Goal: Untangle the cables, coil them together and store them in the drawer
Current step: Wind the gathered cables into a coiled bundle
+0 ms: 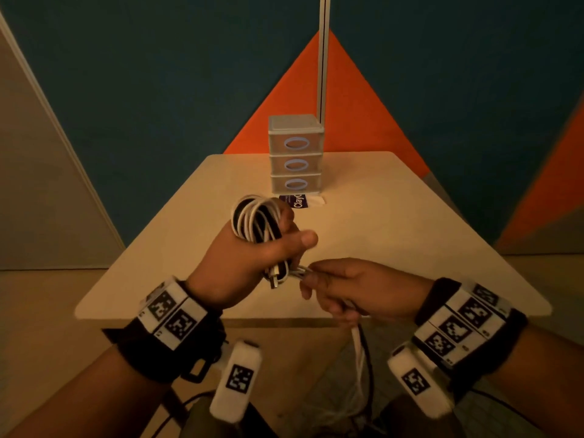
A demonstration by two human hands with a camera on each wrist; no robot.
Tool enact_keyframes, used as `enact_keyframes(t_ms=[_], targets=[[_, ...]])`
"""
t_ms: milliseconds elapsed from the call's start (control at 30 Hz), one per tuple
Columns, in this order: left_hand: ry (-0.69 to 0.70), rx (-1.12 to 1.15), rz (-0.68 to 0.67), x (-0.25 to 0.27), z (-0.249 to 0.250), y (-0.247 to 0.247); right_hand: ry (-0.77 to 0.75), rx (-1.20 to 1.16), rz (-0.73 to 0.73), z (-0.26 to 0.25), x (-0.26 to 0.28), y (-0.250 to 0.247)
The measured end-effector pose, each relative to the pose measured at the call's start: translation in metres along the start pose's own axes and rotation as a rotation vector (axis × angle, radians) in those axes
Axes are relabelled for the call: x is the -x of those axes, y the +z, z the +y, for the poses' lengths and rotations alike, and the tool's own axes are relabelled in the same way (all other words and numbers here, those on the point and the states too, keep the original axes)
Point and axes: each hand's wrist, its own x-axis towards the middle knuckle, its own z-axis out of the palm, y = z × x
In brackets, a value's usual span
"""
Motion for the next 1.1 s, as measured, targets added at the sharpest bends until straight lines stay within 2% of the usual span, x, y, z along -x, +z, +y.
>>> enact_keyframes(t_ms=[133, 300, 367, 533, 733, 867, 1100], targets=[[-0.006, -0.351, -0.084, 0.004, 0.0, 0.002, 0.086, 0.041, 0.057, 0.001, 0.004, -0.001], [-0.109, -0.572, -0.256, 0.006, -0.005, -0.003, 0.227, 0.081, 0.091, 0.004, 0.007, -0.005], [-0.069, -0.682, -0.317, 0.007, -0.008, -0.004, 0.247, 0.024, 0.09, 0.008, 0.005, -0.006], [0.17, -0.966, -0.362, 0.001, -0.014, -0.007, 0.282, -0.135, 0.091, 0.013, -0.002, -0.008], [0.129, -1.085, -0.382, 0.004, -0.011, -0.011, 0.287, -0.128, 0.13, 0.008, -0.003, -0.013], [0.058, -1.237, -0.445, 0.004, -0.019, -0.007, 0.309, -0.116, 0.155, 0.007, -0.005, -0.012], [-0.104, -1.468, -0.488, 0.005, -0.029, 0.008, 0.38, -0.066, 0.054, -0.005, -0.01, -0.01]])
